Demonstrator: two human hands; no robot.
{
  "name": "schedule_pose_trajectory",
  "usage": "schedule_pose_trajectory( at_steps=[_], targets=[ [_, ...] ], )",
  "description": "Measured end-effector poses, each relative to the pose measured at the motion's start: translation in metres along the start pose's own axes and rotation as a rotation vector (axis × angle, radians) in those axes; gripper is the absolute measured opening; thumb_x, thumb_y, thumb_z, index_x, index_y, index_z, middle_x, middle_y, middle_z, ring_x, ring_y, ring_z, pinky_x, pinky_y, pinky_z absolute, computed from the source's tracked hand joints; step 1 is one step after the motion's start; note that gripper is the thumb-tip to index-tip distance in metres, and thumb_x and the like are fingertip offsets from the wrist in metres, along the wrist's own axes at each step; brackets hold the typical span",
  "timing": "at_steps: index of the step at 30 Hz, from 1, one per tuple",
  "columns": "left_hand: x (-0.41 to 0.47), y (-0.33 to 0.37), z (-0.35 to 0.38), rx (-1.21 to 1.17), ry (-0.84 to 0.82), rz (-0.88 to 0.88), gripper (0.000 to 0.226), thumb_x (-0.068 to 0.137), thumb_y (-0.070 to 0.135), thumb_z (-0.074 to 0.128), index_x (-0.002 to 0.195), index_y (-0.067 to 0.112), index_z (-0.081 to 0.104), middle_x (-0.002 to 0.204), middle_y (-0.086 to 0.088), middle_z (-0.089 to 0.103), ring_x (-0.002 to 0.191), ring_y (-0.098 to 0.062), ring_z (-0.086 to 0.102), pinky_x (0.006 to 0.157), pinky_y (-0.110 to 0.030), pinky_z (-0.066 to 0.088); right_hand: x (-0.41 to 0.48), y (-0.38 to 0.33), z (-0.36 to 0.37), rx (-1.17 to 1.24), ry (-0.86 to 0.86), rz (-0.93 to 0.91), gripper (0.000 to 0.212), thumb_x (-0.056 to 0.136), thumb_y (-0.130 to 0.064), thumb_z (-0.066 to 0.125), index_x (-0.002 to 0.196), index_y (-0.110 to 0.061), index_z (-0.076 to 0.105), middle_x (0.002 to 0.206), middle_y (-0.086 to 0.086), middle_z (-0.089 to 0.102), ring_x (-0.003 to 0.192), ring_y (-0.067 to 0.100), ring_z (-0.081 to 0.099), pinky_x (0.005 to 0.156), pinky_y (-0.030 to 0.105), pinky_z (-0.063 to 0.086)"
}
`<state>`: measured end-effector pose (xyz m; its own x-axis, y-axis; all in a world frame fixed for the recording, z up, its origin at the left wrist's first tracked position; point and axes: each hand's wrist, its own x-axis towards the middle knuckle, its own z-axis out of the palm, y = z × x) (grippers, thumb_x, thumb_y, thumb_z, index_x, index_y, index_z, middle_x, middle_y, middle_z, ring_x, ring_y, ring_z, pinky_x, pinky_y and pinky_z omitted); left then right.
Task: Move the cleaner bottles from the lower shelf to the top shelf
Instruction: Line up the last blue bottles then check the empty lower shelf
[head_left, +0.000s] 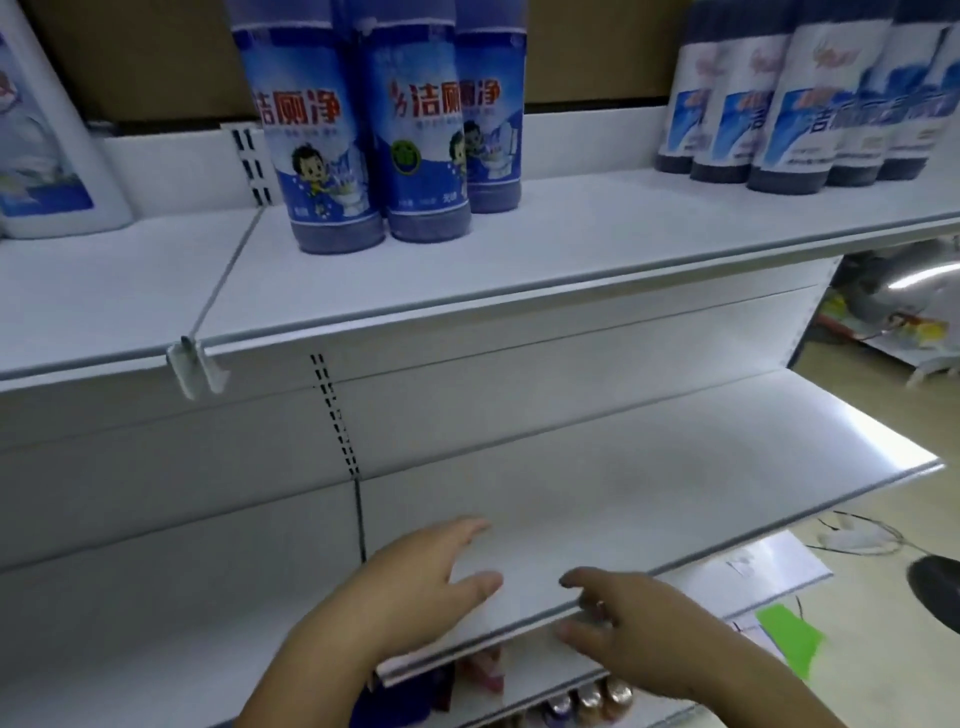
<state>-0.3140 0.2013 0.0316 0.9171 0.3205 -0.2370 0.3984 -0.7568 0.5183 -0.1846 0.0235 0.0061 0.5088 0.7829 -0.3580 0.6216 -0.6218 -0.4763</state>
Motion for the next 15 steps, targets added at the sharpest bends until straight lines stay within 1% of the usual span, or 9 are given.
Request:
schedule_pose_trajectory(
  at_steps=[2, 4, 6, 8, 9, 10, 11, 13, 15],
  targets=[
    [-0.006, 0.014, -0.010, -0.033, 0.068, -0.009, 0.054, 0.091, 0.053, 0.046, 0.142, 0.044, 0.029, 0.144, 0.022, 0.039, 0.125, 0.003, 0.041, 0.099, -0.017, 0.035, 0.007, -0.007, -0.018, -0.006, -0.030, -0.097, 0.057, 0.083, -0.062, 0.050, 0.135, -0.041, 0.039, 0.126, -0.016, 0.055, 0.109, 0.002, 0.054, 0.095, 0.023, 0.043],
    [-0.019, 0.030, -0.021, -0.026, 0.147, 0.040, 0.050, 0.089, 0.057, 0.046, 0.136, 0.051, 0.031, 0.134, 0.034, 0.038, 0.113, 0.014, 0.042, 0.094, -0.009, 0.034, 0.007, -0.017, -0.040, 0.006, -0.002, -0.220, 0.057, 0.082, -0.066, 0.048, 0.134, -0.045, 0.038, 0.123, -0.024, 0.053, 0.108, -0.005, 0.051, 0.094, 0.020, 0.042],
    [-0.041, 0.044, -0.037, 0.008, 0.255, 0.091, 0.048, 0.078, 0.074, 0.039, 0.124, 0.065, 0.031, 0.118, 0.049, 0.032, 0.110, 0.024, 0.036, 0.092, 0.000, 0.028, 0.000, -0.029, -0.067, 0.002, 0.018, -0.343, 0.057, 0.079, -0.070, 0.045, 0.132, -0.050, 0.036, 0.121, -0.032, 0.049, 0.110, -0.010, 0.047, 0.096, 0.019, 0.041],
    [-0.063, 0.054, -0.053, 0.040, 0.389, 0.173, 0.046, 0.067, 0.086, 0.028, 0.111, 0.075, 0.033, 0.117, 0.055, 0.034, 0.110, 0.031, 0.034, 0.092, 0.004, 0.027, -0.012, -0.039, -0.094, -0.046, 0.051, -0.449, 0.048, 0.076, -0.074, 0.042, 0.121, -0.062, 0.035, 0.113, -0.042, 0.044, 0.108, -0.015, 0.044, 0.096, 0.015, 0.038],
    [-0.073, 0.058, -0.059, 0.051, 0.468, 0.228, 0.043, 0.071, 0.084, 0.033, 0.111, 0.070, 0.042, 0.116, 0.048, 0.044, 0.106, 0.028, 0.043, 0.088, 0.003, 0.032, -0.020, -0.043, -0.107, -0.062, 0.053, -0.475, 0.043, 0.071, -0.079, 0.041, 0.112, -0.069, 0.034, 0.109, -0.047, 0.043, 0.107, -0.019, 0.042, 0.095, 0.012, 0.037],
    [-0.081, 0.060, -0.066, 0.091, 0.559, 0.284, 0.038, 0.078, 0.076, 0.041, 0.109, 0.058, 0.053, 0.108, 0.037, 0.057, 0.098, 0.021, 0.053, 0.082, 0.001, 0.039, -0.028, -0.050, -0.121, -0.056, 0.059, -0.506, 0.045, 0.063, -0.086, 0.037, 0.106, -0.073, 0.034, 0.107, -0.050, 0.044, 0.106, -0.024, 0.040, 0.094, 0.010, 0.037],
    [-0.088, 0.064, -0.074, 0.150, 0.645, 0.338, 0.033, 0.084, 0.066, 0.045, 0.105, 0.046, 0.061, 0.099, 0.029, 0.063, 0.091, 0.017, 0.058, 0.077, -0.001, 0.043, -0.035, -0.056, -0.134, -0.046, 0.072, -0.556, 0.056, 0.052, -0.092, 0.031, 0.106, -0.076, 0.032, 0.110, -0.053, 0.043, 0.108, -0.026, 0.039, 0.094, 0.008, 0.037],
    [-0.094, 0.075, -0.090, 0.270, 0.781, 0.435, 0.030, 0.092, 0.051, 0.044, 0.095, 0.034, 0.069, 0.091, 0.023, 0.066, 0.086, 0.019, 0.056, 0.077, 0.000, 0.042, -0.045, -0.068, -0.158, -0.043, 0.110, -0.643, 0.075, 0.042, -0.097, 0.021, 0.114, -0.077, 0.018, 0.114, -0.057, 0.037, 0.111, -0.026, 0.039, 0.092, 0.006, 0.039],
    [-0.093, 0.088, -0.113, 0.341, 0.886, 0.502, 0.032, 0.094, 0.046, 0.043, 0.093, 0.028, 0.070, 0.092, 0.022, 0.065, 0.088, 0.019, 0.055, 0.082, -0.001, 0.041, -0.049, -0.081, -0.181, -0.014, 0.228, -0.722, 0.076, 0.043, -0.098, 0.023, 0.116, -0.075, 0.020, 0.112, -0.055, 0.040, 0.108, -0.025, 0.043, 0.085, 0.006, 0.044]
  ],
)
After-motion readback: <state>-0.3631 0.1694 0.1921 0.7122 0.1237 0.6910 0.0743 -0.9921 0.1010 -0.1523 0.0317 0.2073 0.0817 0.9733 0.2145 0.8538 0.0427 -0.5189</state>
